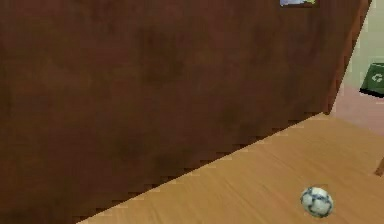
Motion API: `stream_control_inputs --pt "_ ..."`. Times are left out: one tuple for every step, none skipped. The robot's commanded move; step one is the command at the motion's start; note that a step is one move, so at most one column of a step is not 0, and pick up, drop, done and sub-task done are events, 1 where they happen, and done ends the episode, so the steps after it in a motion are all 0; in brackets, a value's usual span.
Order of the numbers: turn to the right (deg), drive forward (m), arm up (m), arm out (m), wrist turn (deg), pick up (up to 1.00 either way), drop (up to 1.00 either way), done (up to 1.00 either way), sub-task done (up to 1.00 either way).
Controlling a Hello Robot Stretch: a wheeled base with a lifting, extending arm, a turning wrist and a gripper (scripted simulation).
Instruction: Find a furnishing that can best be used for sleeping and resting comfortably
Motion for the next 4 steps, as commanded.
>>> stream_control_inputs --pt "-18.0 0.00 0.00 0.00 0.0 0.00 0.00 0.00 0.00" --pt "0.0 0.50 0.00 0.00 0.0 0.00 0.00 0.00 0.00" --pt "-45.0 0.00 0.00 0.00 0.0 0.00 0.00 0.00 0.00" --pt "-45.0 0.00 0.00 0.00 0.0 0.00 0.00 0.00 0.00"
